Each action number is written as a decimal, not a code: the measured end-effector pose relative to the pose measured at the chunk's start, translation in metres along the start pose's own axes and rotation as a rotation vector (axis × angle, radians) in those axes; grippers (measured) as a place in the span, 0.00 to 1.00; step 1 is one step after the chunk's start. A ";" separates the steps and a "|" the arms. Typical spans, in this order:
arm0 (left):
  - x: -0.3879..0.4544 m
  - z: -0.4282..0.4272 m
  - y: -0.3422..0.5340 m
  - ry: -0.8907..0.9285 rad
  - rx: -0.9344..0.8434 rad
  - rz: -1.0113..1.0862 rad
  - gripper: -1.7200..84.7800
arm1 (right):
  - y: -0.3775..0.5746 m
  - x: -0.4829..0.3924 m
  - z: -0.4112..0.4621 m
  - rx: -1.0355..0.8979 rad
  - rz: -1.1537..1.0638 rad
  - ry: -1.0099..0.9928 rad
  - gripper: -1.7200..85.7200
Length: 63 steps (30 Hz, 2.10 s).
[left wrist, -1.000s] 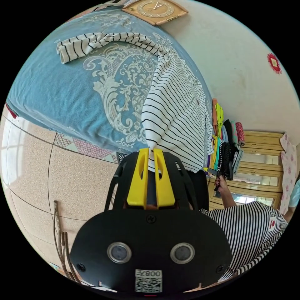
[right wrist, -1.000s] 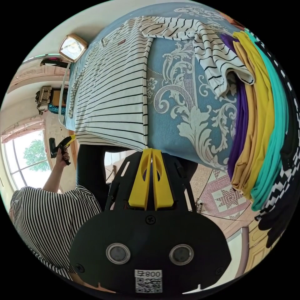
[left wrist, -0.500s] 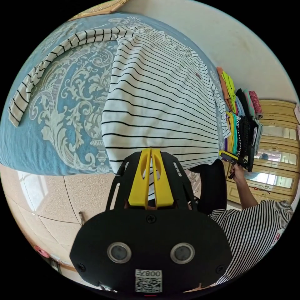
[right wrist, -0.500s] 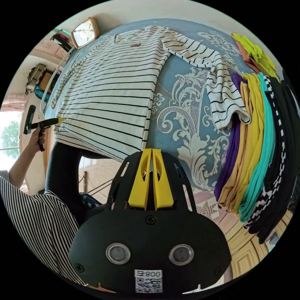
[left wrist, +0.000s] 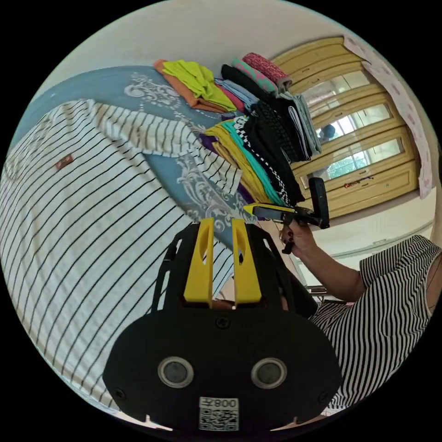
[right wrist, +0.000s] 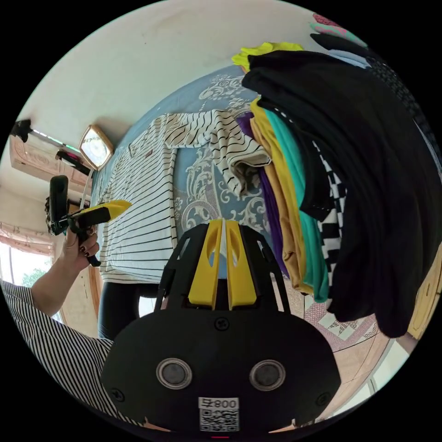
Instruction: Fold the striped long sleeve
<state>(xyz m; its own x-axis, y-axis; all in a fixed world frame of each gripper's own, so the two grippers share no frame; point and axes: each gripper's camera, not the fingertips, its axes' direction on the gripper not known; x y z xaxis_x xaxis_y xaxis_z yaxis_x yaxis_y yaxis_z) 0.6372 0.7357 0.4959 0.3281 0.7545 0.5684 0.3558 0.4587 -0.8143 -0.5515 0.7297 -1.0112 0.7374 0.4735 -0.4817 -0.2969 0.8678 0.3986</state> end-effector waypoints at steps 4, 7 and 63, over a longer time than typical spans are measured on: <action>0.057 0.028 -0.085 -0.071 -0.096 0.142 0.11 | -0.005 0.003 -0.005 0.021 -0.023 0.036 0.11; 0.090 0.040 -0.122 -0.169 -0.146 0.225 0.13 | -0.008 0.007 -0.009 0.030 -0.022 0.082 0.11; -0.244 -0.427 0.201 -0.044 0.727 -0.424 0.04 | -0.325 -0.554 0.055 0.103 -0.703 -0.562 0.04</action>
<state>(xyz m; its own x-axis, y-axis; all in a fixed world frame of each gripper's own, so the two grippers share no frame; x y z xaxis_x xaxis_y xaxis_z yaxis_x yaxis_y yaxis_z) 1.0023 0.4437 0.2442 0.2542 0.4606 0.8504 -0.2156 0.8842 -0.4145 -0.8299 0.1775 -0.8311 0.9238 -0.3272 -0.1987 0.3693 0.8984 0.2376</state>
